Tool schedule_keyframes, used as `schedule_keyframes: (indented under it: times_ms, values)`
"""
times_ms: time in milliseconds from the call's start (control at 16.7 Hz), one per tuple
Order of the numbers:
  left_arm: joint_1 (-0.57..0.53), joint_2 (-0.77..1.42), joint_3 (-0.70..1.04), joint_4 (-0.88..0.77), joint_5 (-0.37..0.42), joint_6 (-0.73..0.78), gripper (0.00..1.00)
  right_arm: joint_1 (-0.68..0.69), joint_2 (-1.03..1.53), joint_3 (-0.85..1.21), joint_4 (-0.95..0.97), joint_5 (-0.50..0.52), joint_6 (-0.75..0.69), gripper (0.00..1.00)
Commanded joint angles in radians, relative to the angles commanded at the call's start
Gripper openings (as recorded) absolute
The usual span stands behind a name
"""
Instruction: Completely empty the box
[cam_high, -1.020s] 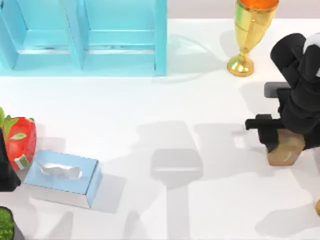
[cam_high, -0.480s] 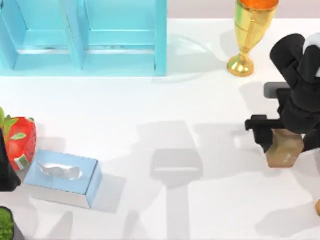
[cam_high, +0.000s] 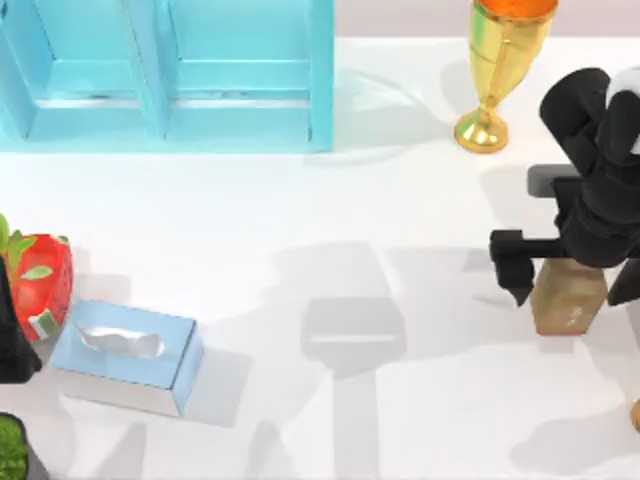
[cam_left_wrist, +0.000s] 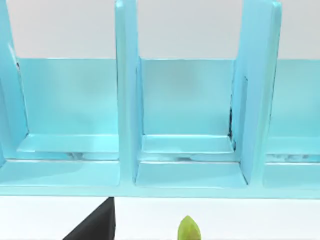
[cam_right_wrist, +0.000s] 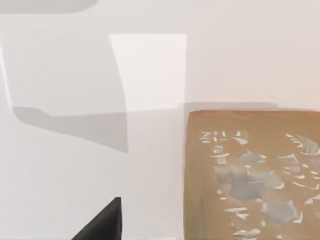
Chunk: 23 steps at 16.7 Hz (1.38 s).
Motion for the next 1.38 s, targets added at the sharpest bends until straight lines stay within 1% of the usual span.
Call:
schedule_keyframes:
  times_ms: [240,600,1020,1200,1380]
  values:
    - [0.0,0.0,0.0,0.0,0.0,0.0,1.0,-0.002,-0.008,0.039,-0.041,-0.001,0.001,1.0]
    - [0.0,0.0,0.0,0.0,0.0,0.0,1.0,-0.003,-0.074,0.194,-0.281,0.0,-0.002,1.0]
    - [0.0,0.0,0.0,0.0,0.0,0.0,1.0,-0.016,-0.074,0.224,-0.31,-0.001,-0.017,1.0]
    - [0.0,0.0,0.0,0.0,0.0,0.0,1.0,-0.11,-0.022,0.316,-0.367,-0.001,-0.111,1.0]
    - [0.0,0.0,0.0,0.0,0.0,0.0,1.0,-0.293,0.024,0.425,-0.423,-0.002,-0.288,1.0]
